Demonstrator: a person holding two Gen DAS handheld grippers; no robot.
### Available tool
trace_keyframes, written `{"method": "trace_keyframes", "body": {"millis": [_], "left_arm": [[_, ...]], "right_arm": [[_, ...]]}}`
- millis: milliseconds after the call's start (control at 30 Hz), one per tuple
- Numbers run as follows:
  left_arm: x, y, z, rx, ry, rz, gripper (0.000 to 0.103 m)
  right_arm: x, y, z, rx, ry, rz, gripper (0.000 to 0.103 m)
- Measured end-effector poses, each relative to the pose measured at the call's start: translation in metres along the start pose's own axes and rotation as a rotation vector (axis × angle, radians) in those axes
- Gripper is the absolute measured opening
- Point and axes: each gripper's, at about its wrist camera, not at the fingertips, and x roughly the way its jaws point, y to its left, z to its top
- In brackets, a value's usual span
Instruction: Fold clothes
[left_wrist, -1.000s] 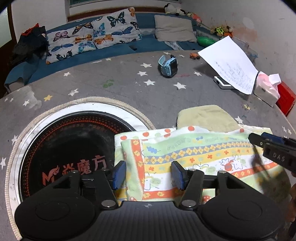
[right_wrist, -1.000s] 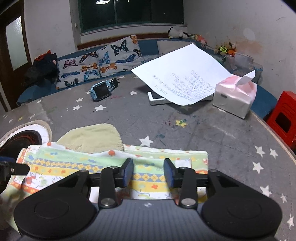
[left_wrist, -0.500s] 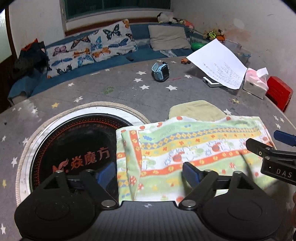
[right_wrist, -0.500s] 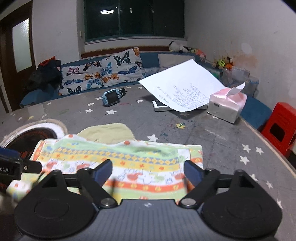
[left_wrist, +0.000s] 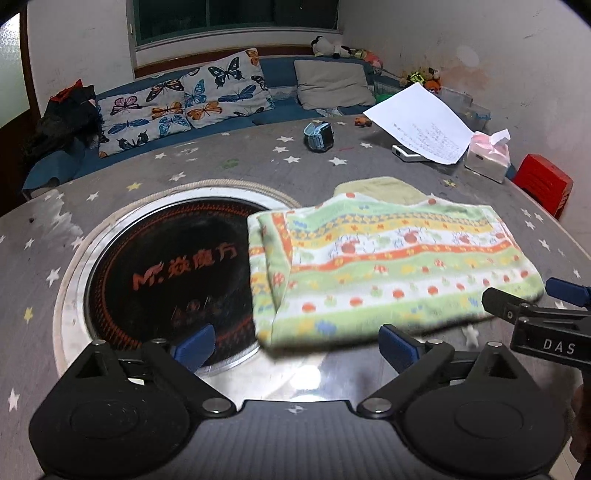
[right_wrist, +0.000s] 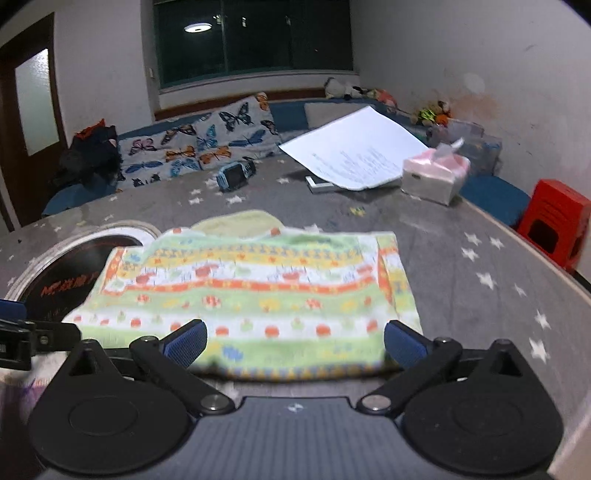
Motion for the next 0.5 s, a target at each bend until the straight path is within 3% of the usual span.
{"method": "trace_keyframes", "body": {"millis": [167, 500], "left_arm": [[-0.016, 0.003, -0.016, 0.006, -0.023, 0.007, 0.102], [-0.032, 0.003, -0.035, -0.006, -0.039, -0.007, 0.103]], "right_arm": [[-0.011, 0.001, -0.012, 0.038, 0.020, -0.027, 0.103], [-0.036, 0.015, -0.028, 0.009, -0.056, -0.058, 0.103]]}}
